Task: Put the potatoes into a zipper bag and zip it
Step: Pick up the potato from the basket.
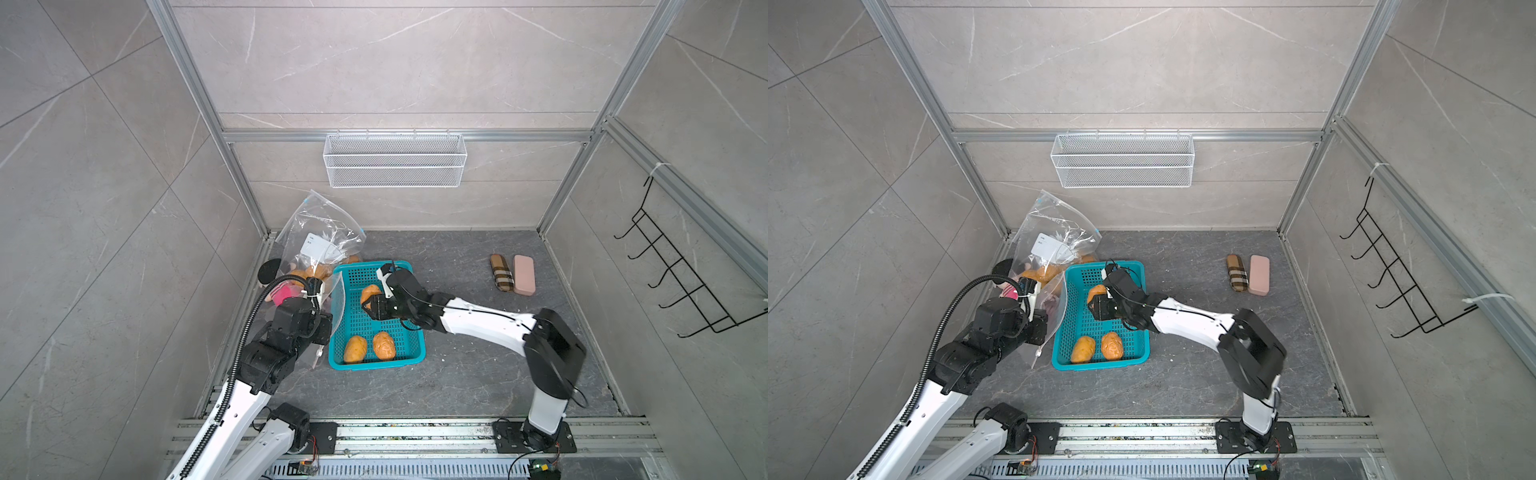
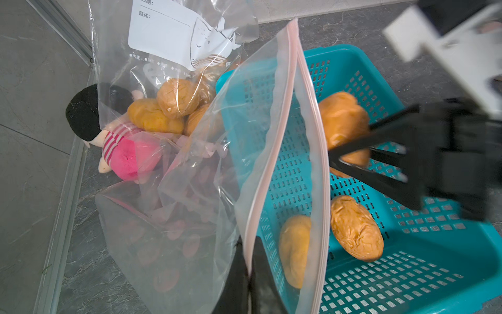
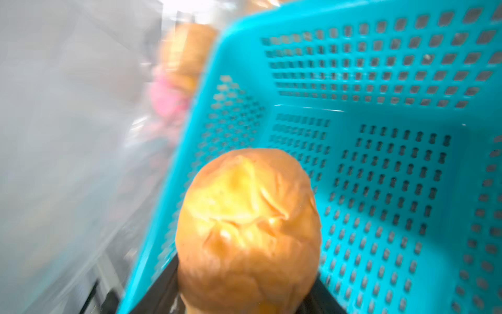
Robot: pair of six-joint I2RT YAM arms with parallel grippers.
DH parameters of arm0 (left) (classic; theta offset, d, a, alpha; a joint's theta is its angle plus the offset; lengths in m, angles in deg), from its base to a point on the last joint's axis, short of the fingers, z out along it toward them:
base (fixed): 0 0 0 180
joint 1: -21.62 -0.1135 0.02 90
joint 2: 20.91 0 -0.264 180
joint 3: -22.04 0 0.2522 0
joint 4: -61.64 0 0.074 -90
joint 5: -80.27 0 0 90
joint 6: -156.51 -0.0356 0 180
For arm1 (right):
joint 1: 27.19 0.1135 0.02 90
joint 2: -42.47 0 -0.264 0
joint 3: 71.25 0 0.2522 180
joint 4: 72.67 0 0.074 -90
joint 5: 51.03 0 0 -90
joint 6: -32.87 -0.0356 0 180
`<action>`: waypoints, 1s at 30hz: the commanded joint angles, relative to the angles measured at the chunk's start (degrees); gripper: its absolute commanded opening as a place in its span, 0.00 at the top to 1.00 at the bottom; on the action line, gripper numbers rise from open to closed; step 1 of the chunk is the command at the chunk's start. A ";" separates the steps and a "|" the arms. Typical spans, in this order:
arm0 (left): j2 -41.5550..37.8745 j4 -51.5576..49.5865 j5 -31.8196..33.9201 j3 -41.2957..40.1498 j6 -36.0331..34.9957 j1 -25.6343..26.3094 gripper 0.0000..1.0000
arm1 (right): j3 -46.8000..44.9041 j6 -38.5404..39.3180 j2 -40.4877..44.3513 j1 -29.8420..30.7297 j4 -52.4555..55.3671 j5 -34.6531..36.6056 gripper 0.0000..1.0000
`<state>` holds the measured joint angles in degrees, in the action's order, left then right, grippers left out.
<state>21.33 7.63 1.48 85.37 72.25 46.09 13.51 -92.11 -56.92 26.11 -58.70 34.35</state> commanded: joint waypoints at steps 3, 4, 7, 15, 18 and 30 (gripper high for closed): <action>0.87 0.79 -2.10 0.32 -0.82 -0.39 1.00 | -6.16 4.88 9.32 4.77 -10.97 0.95 0.53; 0.96 0.59 -2.14 0.45 -0.90 -0.47 1.00 | -6.18 5.33 9.82 5.69 -11.67 0.11 0.53; 0.45 0.69 -2.66 0.37 -0.91 -0.56 1.00 | -5.49 5.98 9.73 8.16 -13.80 -1.05 0.53; 0.67 0.79 -3.35 0.27 -1.10 -0.65 1.00 | 2.28 7.34 2.40 9.36 -11.55 -2.19 0.53; 0.49 0.91 -3.72 0.27 -1.08 -0.65 1.00 | 4.17 6.95 0.53 9.33 -10.98 -1.90 0.53; -0.31 1.31 -4.21 0.26 -0.89 -0.65 1.00 | 5.88 6.11 -4.53 9.29 -6.71 2.77 0.52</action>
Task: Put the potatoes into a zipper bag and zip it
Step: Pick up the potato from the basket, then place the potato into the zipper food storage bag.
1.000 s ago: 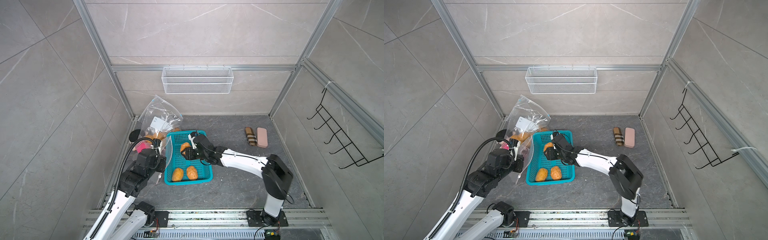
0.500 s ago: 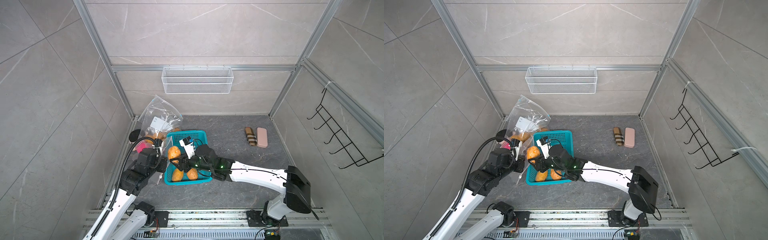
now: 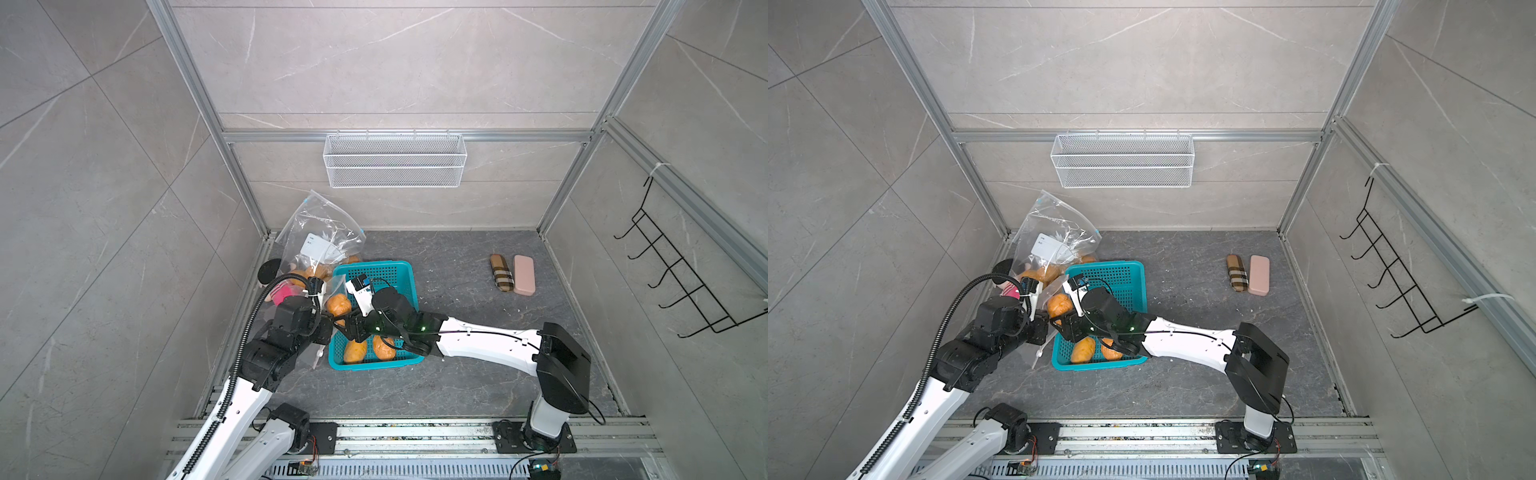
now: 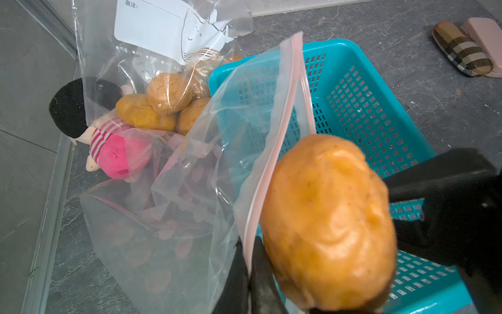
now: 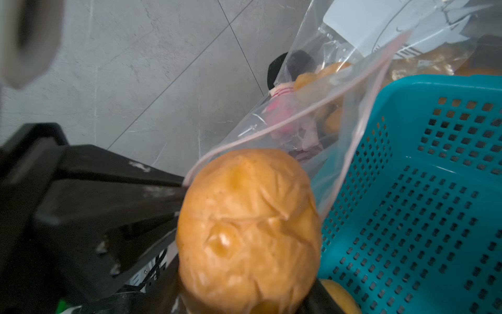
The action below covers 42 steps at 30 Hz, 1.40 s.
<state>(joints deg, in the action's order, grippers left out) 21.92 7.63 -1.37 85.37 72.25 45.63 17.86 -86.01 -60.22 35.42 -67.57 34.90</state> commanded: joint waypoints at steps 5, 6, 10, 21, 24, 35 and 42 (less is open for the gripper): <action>-0.73 1.40 -1.70 0.27 -0.86 -0.19 1.00 | 3.17 -0.30 -1.99 0.01 3.90 1.63 0.51; -0.72 1.40 -1.81 0.27 -0.90 -0.19 1.00 | 3.78 -0.46 -2.16 0.01 4.68 1.66 0.51; -0.73 1.53 -2.38 0.19 -0.95 -0.19 1.00 | 5.97 -1.39 -2.79 0.07 7.74 1.16 0.47; -1.94 1.90 -2.71 0.02 -0.97 -0.19 1.00 | 8.86 -3.89 -3.03 -0.01 12.03 4.43 0.33; -1.71 1.87 -3.15 0.10 -0.92 -0.19 1.00 | 10.22 -4.29 -3.21 -0.02 13.68 5.18 0.30; -1.62 1.83 -3.00 0.10 -1.07 -0.19 1.00 | 11.35 -6.36 -2.18 0.03 16.32 5.35 0.31; -1.69 1.52 -1.75 0.18 -0.96 -0.19 1.00 | 6.07 0.80 5.33 0.01 15.32 8.21 0.31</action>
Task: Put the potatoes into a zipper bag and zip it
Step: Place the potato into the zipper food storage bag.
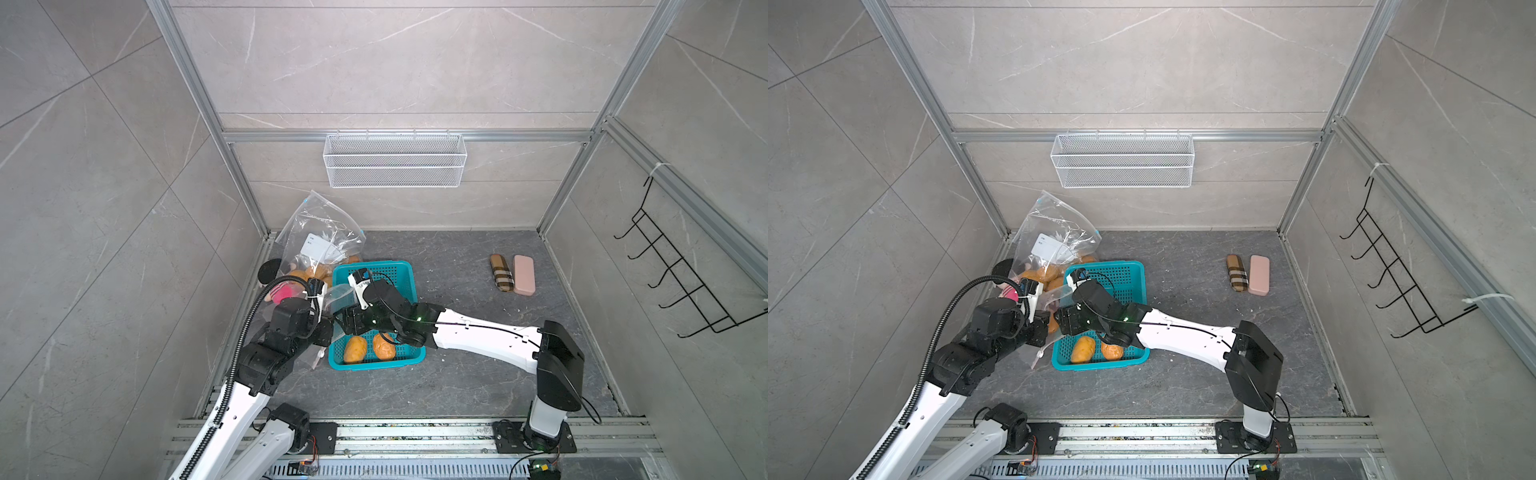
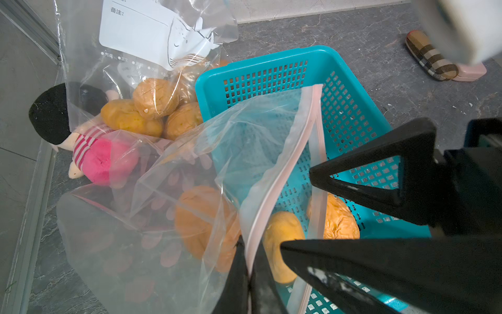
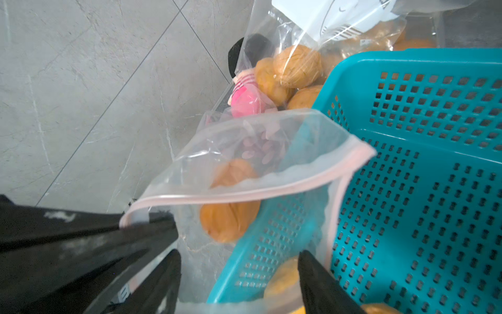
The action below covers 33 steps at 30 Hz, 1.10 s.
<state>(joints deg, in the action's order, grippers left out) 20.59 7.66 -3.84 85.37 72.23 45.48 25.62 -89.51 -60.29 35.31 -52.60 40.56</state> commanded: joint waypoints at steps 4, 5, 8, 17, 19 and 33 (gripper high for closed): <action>-0.36 1.46 0.88 0.25 -1.06 -0.04 1.00 | -5.70 7.22 10.85 0.02 2.36 8.62 0.30; -0.35 1.38 0.95 0.25 -1.06 -0.04 1.00 | -7.06 7.99 12.28 -0.01 2.56 9.82 0.30; -0.23 1.43 1.09 0.19 -1.05 -0.09 1.00 | -9.24 9.45 14.73 -0.34 4.68 12.21 0.30; 0.18 1.47 1.93 0.10 -1.05 -0.04 1.00 | -7.58 11.01 14.82 -2.62 18.57 12.93 0.29; 0.25 1.51 1.84 0.10 -1.05 -0.08 1.00 | -6.13 10.38 12.84 -2.82 20.59 10.12 0.29; 0.19 1.53 2.16 0.05 -1.01 -0.10 1.00 | 2.88 4.65 -4.77 -3.24 27.82 3.95 0.28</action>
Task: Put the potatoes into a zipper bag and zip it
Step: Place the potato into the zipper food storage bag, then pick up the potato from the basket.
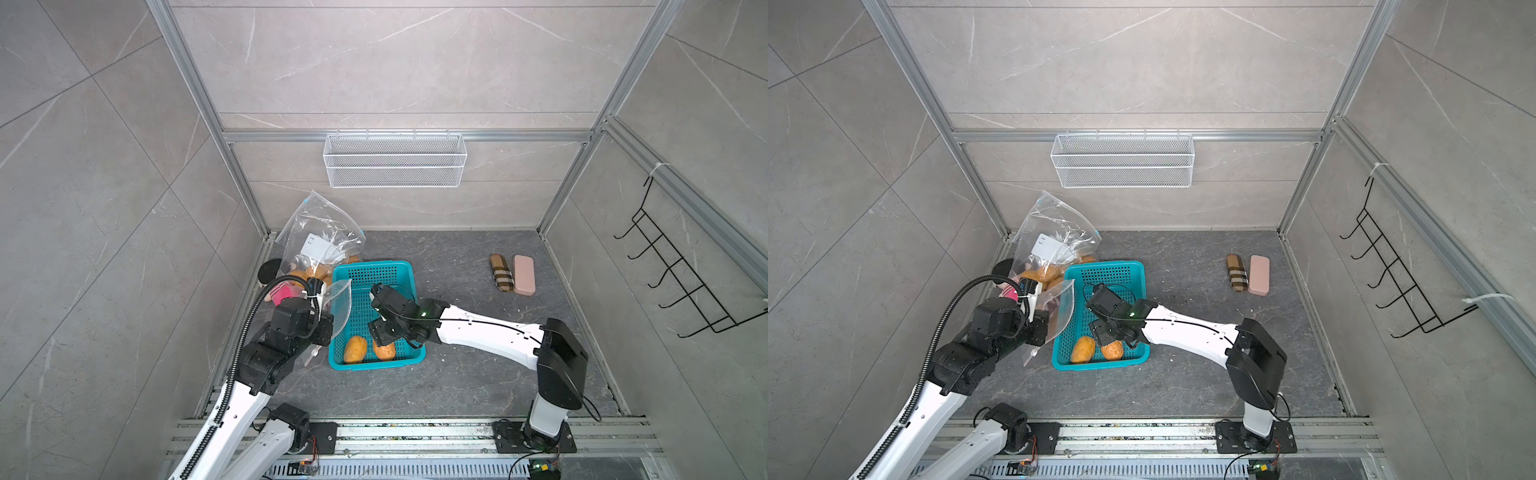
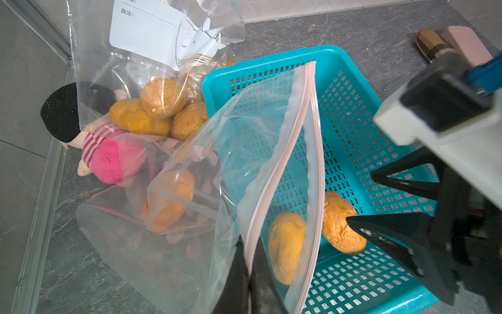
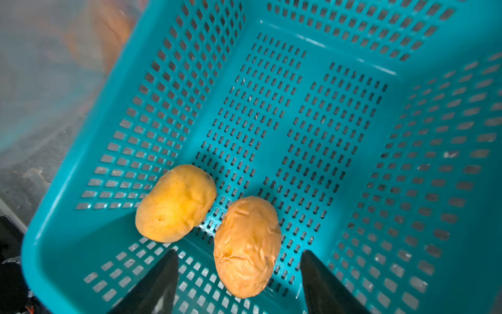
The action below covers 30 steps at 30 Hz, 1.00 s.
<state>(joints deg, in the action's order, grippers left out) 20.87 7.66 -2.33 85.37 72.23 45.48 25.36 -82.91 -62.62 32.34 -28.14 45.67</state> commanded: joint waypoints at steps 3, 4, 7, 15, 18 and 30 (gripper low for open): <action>-0.19 1.47 0.69 0.01 -1.06 -0.05 1.00 | 5.20 -2.18 -5.83 -0.29 4.86 -1.83 0.28; -0.15 1.47 0.69 0.01 -1.06 -0.13 1.00 | 6.02 -2.40 -6.88 -0.33 5.45 -1.95 0.27; 0.04 1.46 0.62 -0.07 -1.04 -0.04 1.00 | 7.52 -2.32 -9.35 -0.28 6.28 -2.41 0.27; 0.30 1.25 0.53 0.01 -1.06 -0.08 1.00 | 10.07 -2.26 -13.70 -0.29 11.22 2.57 0.27; 0.23 1.20 0.48 -0.03 -1.06 -0.05 1.00 | 9.78 -2.16 -14.37 -0.30 11.26 2.79 0.27; 0.31 1.12 0.47 0.01 -1.04 -0.08 1.00 | 11.54 -1.81 -18.70 -0.64 11.18 -0.25 0.33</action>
<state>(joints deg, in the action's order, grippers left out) 21.09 7.63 -2.35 85.37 72.23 45.48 35.17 -84.53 -79.91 32.01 -18.37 46.57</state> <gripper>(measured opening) 0.055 0.681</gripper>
